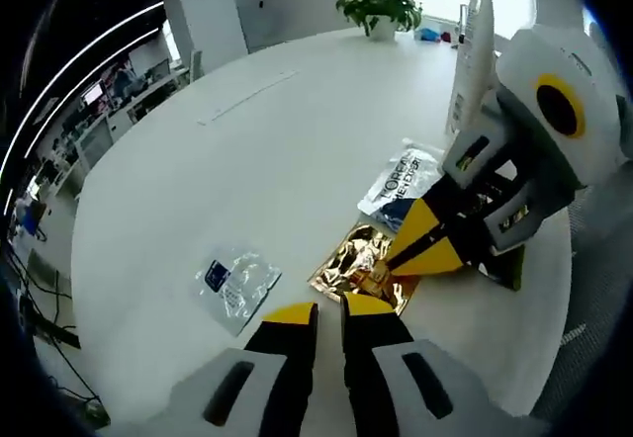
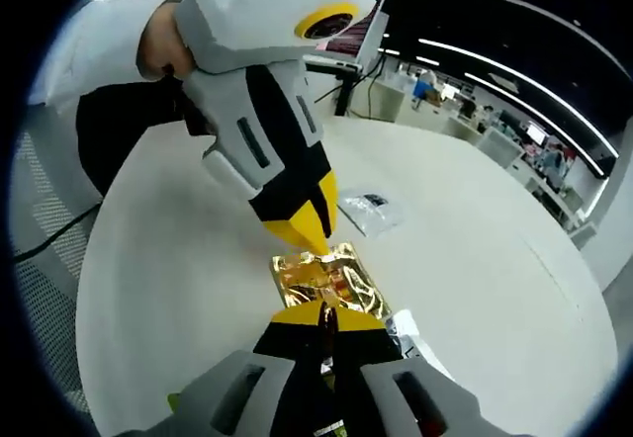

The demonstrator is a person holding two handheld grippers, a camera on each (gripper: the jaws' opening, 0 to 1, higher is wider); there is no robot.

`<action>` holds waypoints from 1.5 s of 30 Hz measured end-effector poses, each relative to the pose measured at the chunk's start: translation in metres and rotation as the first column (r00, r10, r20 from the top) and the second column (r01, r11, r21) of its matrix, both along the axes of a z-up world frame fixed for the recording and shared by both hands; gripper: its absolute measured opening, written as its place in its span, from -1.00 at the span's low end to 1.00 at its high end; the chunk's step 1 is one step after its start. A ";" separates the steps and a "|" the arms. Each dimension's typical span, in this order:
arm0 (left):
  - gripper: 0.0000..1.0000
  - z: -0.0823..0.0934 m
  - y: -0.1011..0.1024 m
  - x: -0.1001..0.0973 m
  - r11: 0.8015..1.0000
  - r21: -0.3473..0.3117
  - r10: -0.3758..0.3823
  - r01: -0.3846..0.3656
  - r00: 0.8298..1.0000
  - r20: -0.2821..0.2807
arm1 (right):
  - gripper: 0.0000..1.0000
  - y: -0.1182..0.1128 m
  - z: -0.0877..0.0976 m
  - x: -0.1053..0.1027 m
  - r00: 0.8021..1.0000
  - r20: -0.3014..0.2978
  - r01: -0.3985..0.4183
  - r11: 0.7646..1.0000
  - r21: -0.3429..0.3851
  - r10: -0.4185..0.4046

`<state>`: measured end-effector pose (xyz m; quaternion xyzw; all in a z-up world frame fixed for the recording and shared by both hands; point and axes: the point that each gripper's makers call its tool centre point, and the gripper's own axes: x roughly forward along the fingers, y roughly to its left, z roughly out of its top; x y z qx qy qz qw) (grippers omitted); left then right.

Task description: Arrange the skincare products in the storage area until every visible bottle or jar stands upright without overlapping.

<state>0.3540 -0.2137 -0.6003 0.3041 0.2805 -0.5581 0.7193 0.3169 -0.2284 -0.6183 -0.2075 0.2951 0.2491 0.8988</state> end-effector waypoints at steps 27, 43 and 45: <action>-0.82 -0.007 -0.015 -0.019 0.995 -0.026 -0.101 0.100 0.993 -0.056 | -0.92 -0.004 0.005 0.003 1.000 0.002 0.007 1.000 0.014 -0.007; -0.80 0.015 -0.015 -0.024 0.993 -0.053 -0.111 0.110 0.994 -0.014 | -0.86 -0.002 0.038 -0.008 0.998 0.060 0.008 0.999 0.039 -0.010; -0.79 0.018 -0.013 -0.029 0.992 -0.050 -0.114 0.113 0.993 -0.006 | -0.83 -0.002 0.041 -0.010 0.998 0.064 0.009 0.999 0.042 -0.012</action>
